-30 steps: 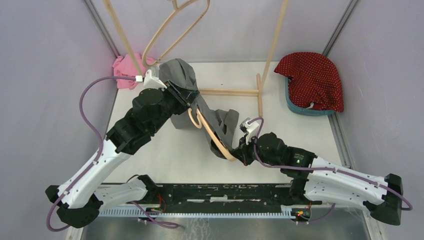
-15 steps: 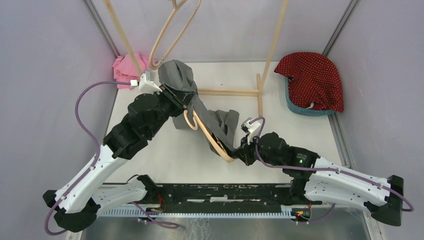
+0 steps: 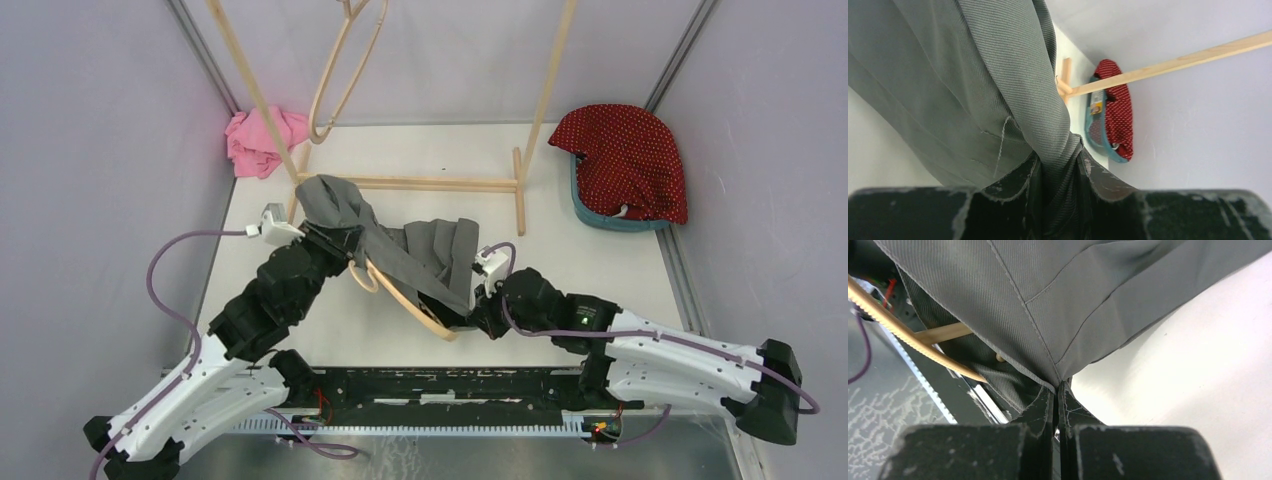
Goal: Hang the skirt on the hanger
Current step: Hang the skirt on the hanger.
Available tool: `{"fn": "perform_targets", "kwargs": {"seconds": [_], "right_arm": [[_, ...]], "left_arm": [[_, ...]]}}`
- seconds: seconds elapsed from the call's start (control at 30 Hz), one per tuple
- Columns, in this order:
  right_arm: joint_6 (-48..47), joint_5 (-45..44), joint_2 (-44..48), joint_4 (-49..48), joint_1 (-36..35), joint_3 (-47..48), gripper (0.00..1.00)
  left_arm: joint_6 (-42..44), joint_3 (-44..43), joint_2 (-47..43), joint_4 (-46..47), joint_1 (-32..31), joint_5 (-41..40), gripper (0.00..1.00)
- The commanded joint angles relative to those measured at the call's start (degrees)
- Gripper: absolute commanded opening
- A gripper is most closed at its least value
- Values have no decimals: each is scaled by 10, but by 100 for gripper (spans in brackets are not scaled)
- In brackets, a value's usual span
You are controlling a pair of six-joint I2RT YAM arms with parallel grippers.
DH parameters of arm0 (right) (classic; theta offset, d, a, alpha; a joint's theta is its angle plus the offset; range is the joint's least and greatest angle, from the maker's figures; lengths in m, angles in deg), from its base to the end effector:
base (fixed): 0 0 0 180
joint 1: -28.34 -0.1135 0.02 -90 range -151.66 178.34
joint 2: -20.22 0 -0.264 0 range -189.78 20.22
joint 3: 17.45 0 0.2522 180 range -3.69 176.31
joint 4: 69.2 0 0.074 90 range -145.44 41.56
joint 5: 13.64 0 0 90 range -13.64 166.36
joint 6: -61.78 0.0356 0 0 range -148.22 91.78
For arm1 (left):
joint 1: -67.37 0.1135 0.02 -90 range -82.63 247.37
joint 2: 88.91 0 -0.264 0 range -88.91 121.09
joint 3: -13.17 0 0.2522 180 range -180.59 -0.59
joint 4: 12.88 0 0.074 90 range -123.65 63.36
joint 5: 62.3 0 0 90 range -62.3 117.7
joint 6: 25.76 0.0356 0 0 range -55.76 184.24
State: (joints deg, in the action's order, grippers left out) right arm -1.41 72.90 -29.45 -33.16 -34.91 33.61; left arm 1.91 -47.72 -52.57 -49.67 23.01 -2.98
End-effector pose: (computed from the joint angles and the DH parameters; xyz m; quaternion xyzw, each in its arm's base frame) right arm 0.0881 0.1699 0.2586 -0.2635 0.8452 0.3095 0.3470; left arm 0.1121 -0.0842 0.3525 -0.2813 0.7156 -0.3627 0.5266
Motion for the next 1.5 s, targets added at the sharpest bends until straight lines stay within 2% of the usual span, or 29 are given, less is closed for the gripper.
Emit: {"fn": "perform_targets", "kwargs": {"seconds": [0.0,0.2,0.23,0.4,0.67,0.77,0.8,1.0,1.27,1.3,1.47], "right_arm": [[5,2,-31,-30,-4,-40,1],[2,-11,-81,-74,-9,-60,1],[2,-11,-89,-82,-10,-63,1],[6,-10,-121,-107,-14,-68,1],[6,-9,-135,-113,-17,-64,1],[5,-14,-136,-108,-17,-60,1],[4,-18,-137,-104,-17,-57,1],[-2,-30,-140,-82,-17,-46,1],[-3,-29,-155,-86,-17,-41,1],[-3,-29,-156,-87,-17,-41,1],[-9,-36,-172,-88,-15,-35,1]], "left_arm": [[-89,74,-67,16,8,-79,3],[-160,175,-161,-64,8,-88,4],[-169,186,-171,-75,8,-93,8],[-198,200,-173,-124,8,-101,44],[-196,154,-116,-223,8,-86,73],[-202,141,-121,-254,8,-85,76],[-203,135,-126,-260,8,-86,81],[-190,87,-130,-297,8,-79,83],[-117,-4,-91,-319,8,-50,85],[-100,-18,-76,-316,8,-37,85],[37,-80,57,-272,6,130,78]]}}
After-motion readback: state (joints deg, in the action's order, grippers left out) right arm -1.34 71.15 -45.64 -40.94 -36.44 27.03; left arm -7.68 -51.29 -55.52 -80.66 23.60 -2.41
